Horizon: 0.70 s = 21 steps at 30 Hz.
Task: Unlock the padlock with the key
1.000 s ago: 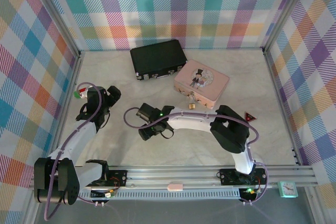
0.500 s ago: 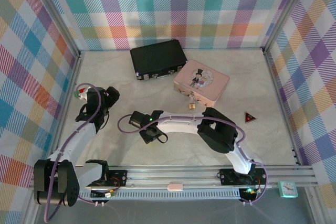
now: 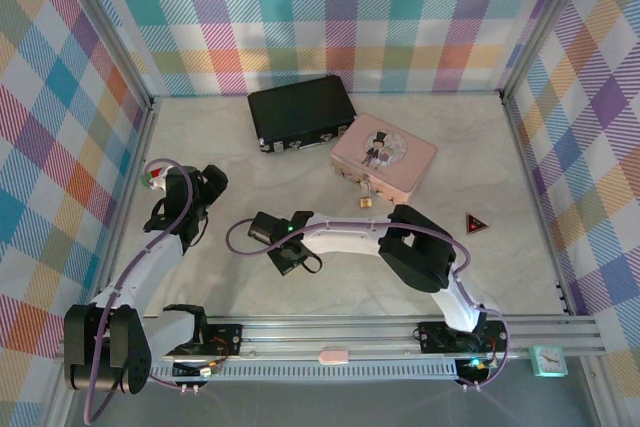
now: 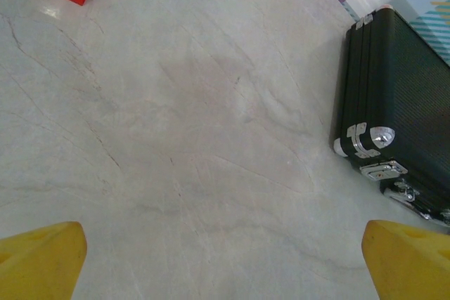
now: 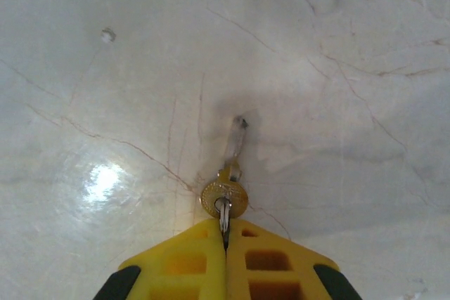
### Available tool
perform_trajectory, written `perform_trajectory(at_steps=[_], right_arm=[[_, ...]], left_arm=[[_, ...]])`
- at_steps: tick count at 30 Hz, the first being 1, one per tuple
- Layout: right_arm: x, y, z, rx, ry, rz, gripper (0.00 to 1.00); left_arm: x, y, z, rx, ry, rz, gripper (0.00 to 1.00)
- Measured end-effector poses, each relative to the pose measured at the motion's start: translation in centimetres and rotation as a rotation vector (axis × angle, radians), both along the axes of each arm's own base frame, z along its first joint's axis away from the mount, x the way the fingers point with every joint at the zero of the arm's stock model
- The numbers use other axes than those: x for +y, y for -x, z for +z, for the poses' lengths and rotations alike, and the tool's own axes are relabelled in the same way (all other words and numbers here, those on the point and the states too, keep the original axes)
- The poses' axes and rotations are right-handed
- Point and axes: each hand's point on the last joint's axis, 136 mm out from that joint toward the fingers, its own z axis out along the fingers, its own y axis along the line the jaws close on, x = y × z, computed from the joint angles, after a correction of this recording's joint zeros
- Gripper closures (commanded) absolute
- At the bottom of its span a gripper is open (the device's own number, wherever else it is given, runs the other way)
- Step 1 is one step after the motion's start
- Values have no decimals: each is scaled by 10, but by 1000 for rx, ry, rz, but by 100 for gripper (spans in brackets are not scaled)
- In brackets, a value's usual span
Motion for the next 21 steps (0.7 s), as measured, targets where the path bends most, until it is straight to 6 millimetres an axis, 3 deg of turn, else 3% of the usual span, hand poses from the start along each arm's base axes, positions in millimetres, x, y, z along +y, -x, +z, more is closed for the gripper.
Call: perform_trajectory(at_steps=[5,10,15,21], right_arm=[[-26,-8,3,4,-37,61,100],[-53,-31,30,-16,-140,100,100],[-71,-64,73,-83,-285,105,100],[-84,-86,103,-130,-371,90,100]], left_arm=[[-15,-4,3,-24,71,-53,0],[-48,-11,0,-48,179,-138,1],[-103,-15,-9,-32,318,-254,2],[-170,-13,-18,4,516,-326,2]])
